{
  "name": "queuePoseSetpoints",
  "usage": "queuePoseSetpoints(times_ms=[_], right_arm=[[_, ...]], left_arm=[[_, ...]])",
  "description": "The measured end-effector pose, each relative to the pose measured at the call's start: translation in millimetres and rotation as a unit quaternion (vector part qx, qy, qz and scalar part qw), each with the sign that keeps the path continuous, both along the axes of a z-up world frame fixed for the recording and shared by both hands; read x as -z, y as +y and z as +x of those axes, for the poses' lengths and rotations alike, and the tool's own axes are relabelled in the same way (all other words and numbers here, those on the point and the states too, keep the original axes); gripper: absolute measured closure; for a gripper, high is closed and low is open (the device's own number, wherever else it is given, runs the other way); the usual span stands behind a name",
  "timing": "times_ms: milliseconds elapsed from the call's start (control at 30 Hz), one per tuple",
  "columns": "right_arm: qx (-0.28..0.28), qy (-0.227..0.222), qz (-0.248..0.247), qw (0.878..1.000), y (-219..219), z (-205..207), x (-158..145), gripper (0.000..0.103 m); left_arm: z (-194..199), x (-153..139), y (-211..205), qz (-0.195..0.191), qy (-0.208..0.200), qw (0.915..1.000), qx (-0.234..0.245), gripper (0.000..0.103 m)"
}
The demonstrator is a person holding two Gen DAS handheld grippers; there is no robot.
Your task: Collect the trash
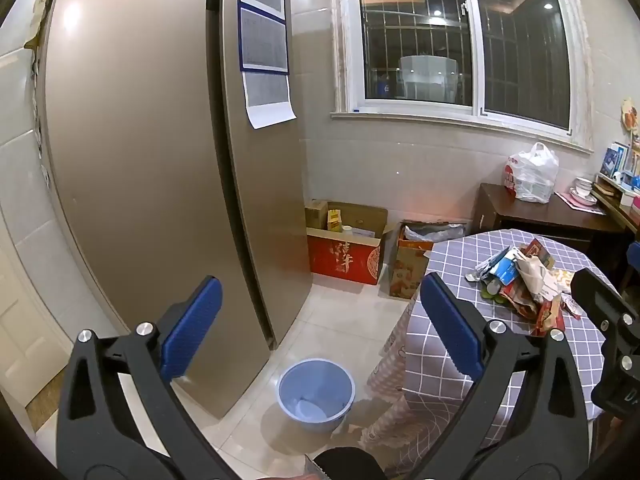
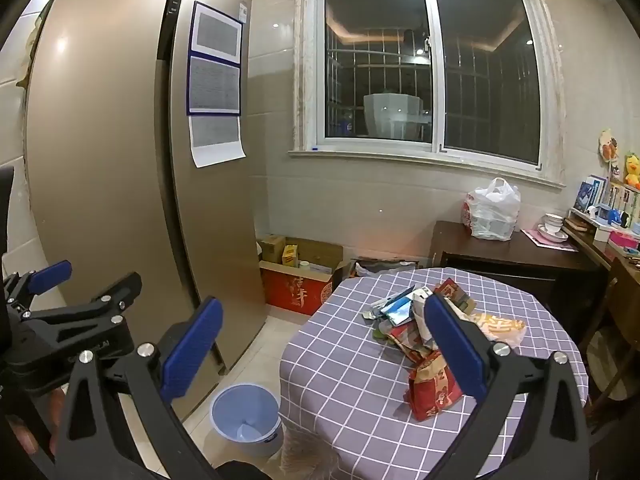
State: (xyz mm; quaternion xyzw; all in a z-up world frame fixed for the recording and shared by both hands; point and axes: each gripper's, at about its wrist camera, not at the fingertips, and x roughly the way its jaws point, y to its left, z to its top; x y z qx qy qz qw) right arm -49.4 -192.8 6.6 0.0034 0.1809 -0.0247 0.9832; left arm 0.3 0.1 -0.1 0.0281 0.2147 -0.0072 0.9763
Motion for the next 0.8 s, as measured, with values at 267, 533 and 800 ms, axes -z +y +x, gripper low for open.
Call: queuePoseSetpoints(times_ms=[267,533,800], right_arm=[[0.001,0.0,0.003,1.0,-0.7,1.4,1.1,0.004],[-0.004,0.001,0.007,1.0,1.1,2.4,3.2,0.004],[-0.005,0.003,0.007,1.0,0.9,8.3,10.5,0.004]], left_arm=[[0.0,0.0,-0.1,0.002,-0.001,1.0,0.0,0.006],[0.3,0.7,-0.2,0.003,0.0,1.0,-0.002,0.006],[1.6,6.0,0.3,0.002,0.001,1.0,0.0,0.006]])
